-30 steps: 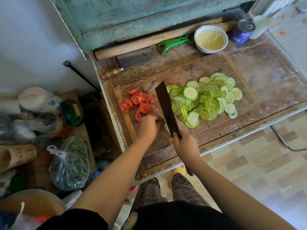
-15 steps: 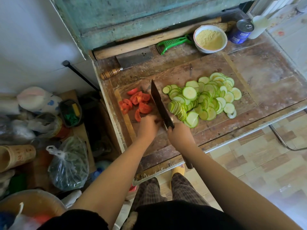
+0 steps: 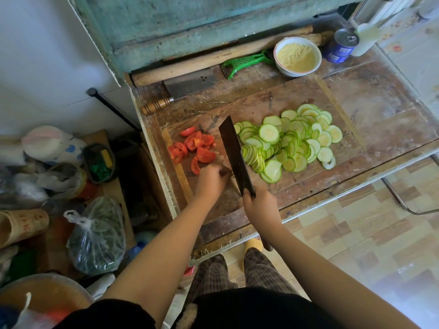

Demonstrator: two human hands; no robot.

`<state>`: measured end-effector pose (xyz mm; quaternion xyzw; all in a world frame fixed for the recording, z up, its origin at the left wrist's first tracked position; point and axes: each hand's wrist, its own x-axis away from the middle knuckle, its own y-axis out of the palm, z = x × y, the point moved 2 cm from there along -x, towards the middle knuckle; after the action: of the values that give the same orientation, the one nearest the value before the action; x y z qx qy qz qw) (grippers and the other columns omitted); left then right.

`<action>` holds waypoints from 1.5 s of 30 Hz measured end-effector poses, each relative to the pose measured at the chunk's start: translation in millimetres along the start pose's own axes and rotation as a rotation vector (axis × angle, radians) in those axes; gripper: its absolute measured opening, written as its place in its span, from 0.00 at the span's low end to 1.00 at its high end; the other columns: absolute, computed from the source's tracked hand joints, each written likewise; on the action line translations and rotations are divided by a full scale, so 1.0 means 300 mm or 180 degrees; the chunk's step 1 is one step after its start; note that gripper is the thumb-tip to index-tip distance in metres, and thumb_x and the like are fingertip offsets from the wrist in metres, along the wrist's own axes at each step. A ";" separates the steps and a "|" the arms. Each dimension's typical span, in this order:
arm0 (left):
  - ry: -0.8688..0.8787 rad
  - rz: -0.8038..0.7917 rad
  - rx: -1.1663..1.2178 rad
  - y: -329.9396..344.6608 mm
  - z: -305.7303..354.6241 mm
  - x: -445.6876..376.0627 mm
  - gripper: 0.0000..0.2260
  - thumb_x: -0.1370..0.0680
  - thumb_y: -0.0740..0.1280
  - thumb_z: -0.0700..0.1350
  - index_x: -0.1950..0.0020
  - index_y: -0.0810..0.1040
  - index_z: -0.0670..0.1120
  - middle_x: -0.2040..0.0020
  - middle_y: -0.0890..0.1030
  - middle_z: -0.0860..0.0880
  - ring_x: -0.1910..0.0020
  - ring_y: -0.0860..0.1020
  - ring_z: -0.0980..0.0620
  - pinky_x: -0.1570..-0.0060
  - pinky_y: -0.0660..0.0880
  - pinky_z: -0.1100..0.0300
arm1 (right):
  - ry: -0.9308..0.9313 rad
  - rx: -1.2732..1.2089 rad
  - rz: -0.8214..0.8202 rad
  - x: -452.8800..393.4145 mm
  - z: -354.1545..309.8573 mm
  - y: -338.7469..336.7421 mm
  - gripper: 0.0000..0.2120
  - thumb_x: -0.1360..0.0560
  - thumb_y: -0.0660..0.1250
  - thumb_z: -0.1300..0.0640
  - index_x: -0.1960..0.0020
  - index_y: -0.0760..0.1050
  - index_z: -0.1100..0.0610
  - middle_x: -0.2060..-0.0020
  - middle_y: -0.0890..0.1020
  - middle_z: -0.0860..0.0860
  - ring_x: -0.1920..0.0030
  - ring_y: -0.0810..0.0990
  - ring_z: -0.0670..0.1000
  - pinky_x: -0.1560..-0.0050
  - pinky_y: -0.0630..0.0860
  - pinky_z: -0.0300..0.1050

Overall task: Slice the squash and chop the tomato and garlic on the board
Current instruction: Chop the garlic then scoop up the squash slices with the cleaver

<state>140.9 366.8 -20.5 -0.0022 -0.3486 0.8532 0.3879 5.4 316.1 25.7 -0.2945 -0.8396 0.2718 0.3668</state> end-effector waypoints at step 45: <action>0.0238 0.0214 -0.0280 0.032 0.004 -0.001 0.04 0.28 0.71 0.40 0.56 0.83 0.40 0.57 0.80 0.43 0.61 0.77 0.48 0.62 0.68 0.61 | 0.0108 -0.0416 0.0164 -0.003 -0.006 0.006 0.09 0.20 0.57 0.58 0.46 0.74 0.60 0.73 0.72 0.48 0.74 0.71 0.47 0.76 0.61 0.37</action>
<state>134.4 361.5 -25.4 -0.0628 -0.3708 0.8490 0.3713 7.7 317.1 25.2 -0.3438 -0.8414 0.2207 0.3538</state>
